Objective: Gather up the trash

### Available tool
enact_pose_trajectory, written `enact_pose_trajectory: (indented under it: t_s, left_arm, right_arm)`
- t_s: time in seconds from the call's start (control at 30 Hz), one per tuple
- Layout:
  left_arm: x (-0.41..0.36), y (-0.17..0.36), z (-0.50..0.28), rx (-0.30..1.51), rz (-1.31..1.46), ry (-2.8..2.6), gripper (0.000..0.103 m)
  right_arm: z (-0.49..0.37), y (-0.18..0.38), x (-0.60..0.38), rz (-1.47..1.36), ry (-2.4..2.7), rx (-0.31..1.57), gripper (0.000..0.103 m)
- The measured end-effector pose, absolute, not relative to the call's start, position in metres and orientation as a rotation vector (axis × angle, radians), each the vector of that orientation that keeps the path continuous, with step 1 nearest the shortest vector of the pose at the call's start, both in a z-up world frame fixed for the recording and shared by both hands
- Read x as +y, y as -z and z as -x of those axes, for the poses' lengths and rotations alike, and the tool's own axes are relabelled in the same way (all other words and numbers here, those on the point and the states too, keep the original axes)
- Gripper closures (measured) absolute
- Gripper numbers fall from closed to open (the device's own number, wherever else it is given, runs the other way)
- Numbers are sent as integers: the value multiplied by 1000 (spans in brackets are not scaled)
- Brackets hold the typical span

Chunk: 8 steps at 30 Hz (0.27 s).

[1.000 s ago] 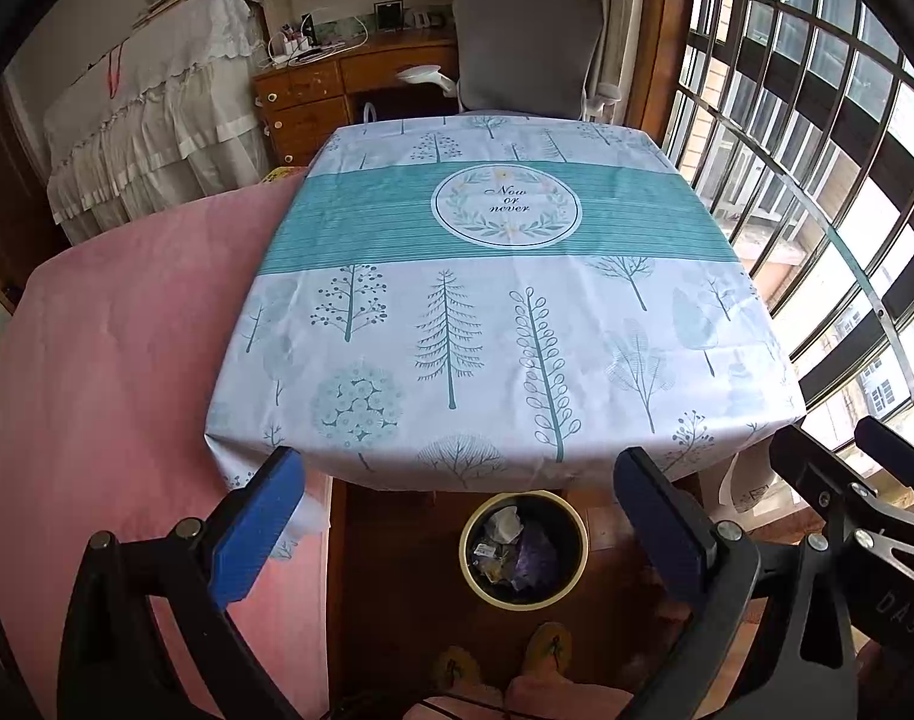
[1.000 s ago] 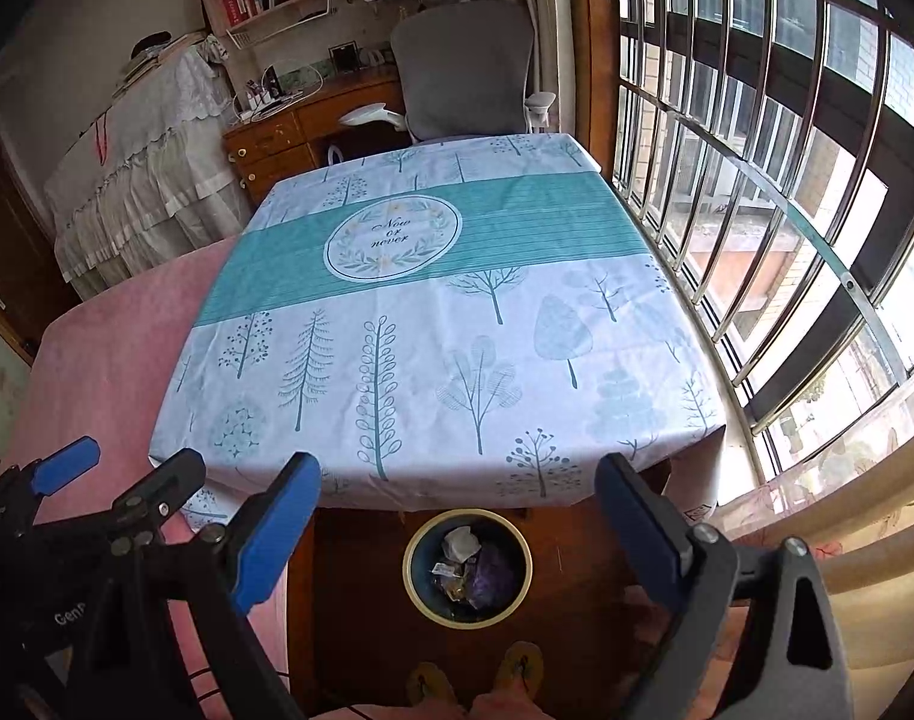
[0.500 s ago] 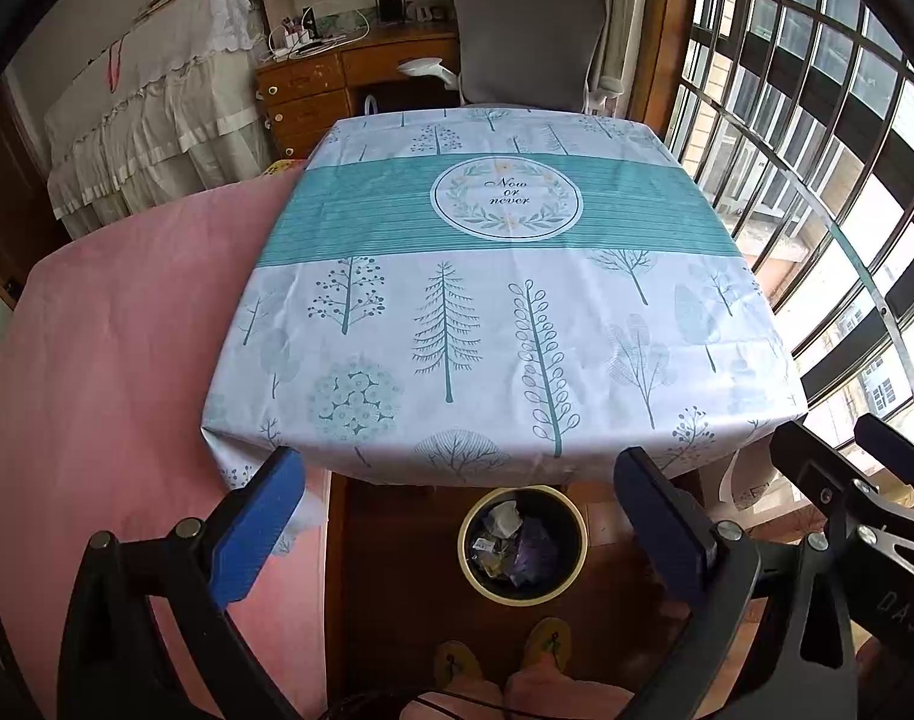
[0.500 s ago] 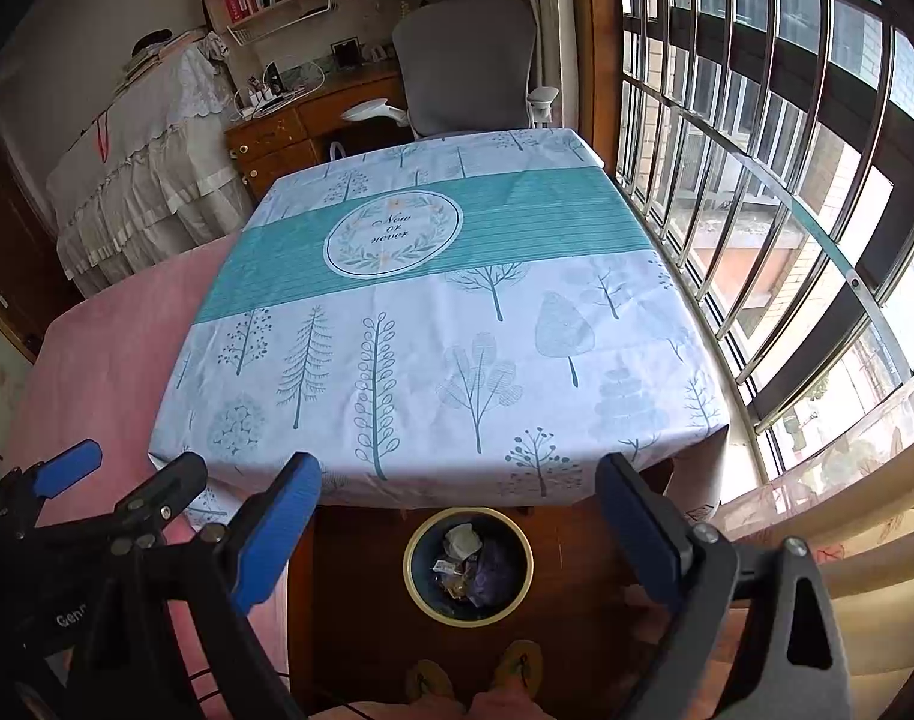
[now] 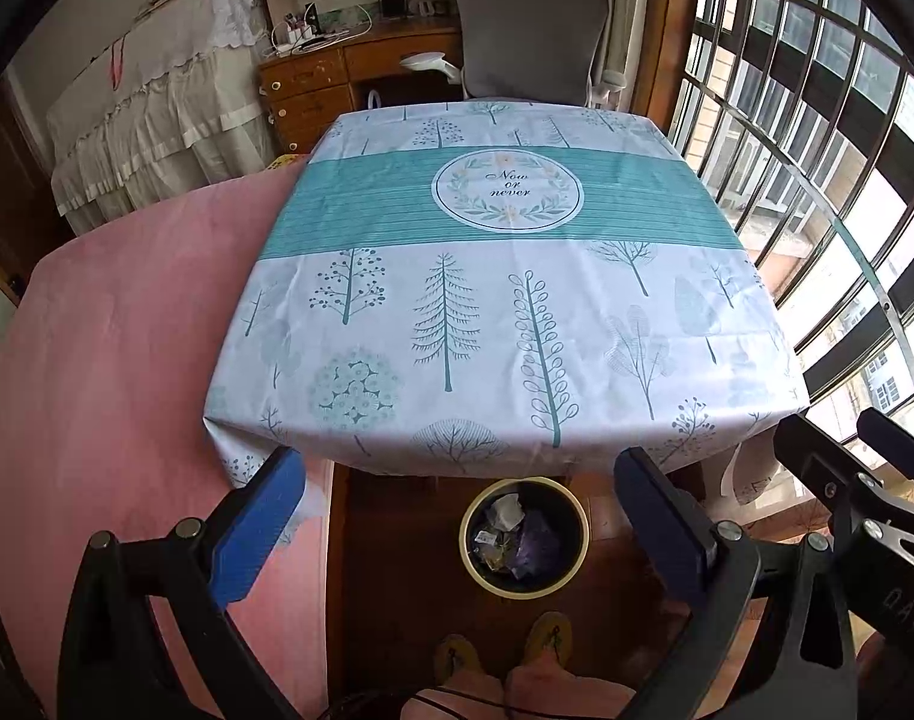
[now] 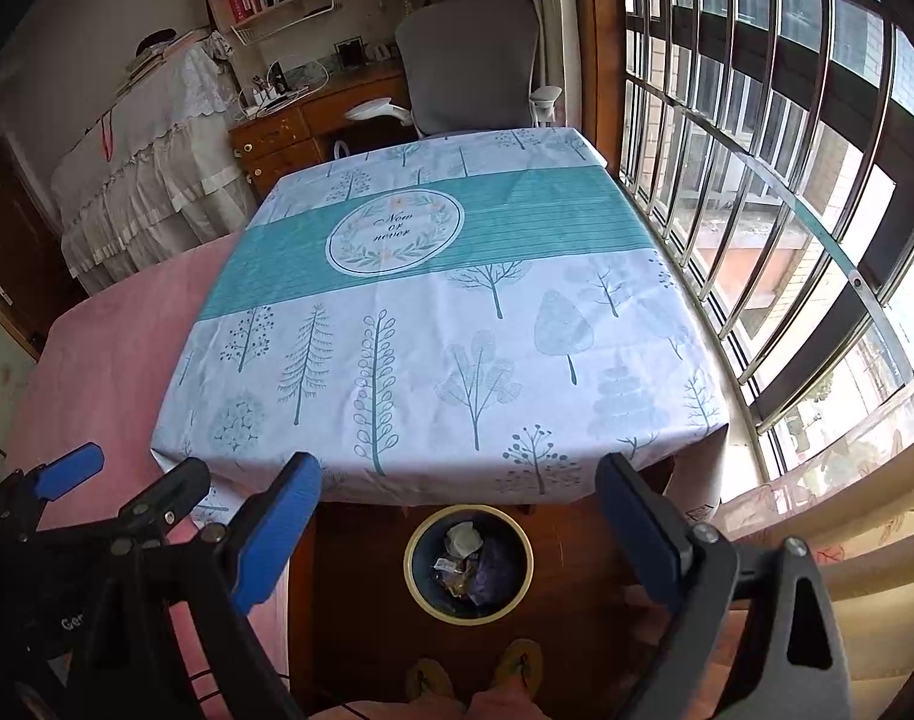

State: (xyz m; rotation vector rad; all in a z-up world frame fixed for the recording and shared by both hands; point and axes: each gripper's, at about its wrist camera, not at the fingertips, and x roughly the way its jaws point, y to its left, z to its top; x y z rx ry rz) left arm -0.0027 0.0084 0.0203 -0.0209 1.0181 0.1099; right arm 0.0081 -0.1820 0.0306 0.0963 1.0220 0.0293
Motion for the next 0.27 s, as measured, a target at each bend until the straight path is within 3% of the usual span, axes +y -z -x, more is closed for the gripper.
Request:
enact_pose_trajectory:
  t_s: [0.27]
  left_arm:
    - [6, -21, 5, 1024, 23, -124, 1]
  right_arm:
    - [-7, -30, -182, -96, -33, 1023, 9]
